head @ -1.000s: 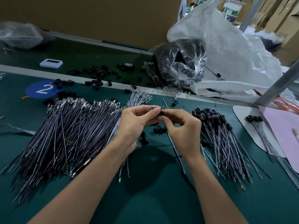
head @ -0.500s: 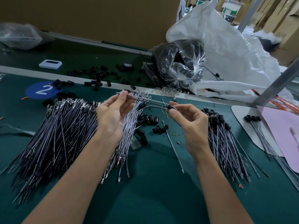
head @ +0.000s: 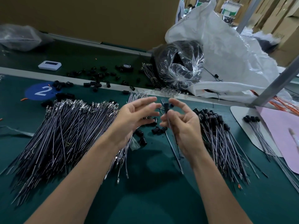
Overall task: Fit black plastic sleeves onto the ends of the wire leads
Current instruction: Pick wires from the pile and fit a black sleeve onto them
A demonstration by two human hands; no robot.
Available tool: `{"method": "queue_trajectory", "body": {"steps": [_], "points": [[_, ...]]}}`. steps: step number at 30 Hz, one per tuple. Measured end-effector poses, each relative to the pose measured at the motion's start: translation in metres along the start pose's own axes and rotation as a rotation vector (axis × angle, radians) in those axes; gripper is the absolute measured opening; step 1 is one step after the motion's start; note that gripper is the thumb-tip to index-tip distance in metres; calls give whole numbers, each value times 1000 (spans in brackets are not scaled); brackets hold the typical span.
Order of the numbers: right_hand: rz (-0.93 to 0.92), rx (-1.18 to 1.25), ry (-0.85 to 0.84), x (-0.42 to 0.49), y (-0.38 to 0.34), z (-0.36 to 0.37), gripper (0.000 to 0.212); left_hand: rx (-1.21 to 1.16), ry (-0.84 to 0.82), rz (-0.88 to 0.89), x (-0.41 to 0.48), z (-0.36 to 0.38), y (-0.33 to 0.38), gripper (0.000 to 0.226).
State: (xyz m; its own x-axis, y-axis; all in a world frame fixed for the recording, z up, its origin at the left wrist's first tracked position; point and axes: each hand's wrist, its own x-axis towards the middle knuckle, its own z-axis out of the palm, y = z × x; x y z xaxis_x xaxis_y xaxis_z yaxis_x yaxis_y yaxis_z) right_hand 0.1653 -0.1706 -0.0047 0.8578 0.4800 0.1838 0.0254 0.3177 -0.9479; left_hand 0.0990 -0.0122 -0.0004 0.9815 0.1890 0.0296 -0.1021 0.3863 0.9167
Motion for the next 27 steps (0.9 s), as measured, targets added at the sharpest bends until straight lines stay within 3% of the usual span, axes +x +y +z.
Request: {"method": "queue_trajectory", "body": {"steps": [8,13,19,27], "points": [[-32,-200,-61,-4,11,9,36,-62,94,129,1,5,-10,27],[-46,-329,-58,-4,12,9,7,-53,142,213,1,6,-8,27],[-121,-320,20,-6,12,13,12,62,124,188,-1,15,-14,30],[-117,-329,23,-8,13,17,7,-64,160,233,-4,14,-8,21]]}}
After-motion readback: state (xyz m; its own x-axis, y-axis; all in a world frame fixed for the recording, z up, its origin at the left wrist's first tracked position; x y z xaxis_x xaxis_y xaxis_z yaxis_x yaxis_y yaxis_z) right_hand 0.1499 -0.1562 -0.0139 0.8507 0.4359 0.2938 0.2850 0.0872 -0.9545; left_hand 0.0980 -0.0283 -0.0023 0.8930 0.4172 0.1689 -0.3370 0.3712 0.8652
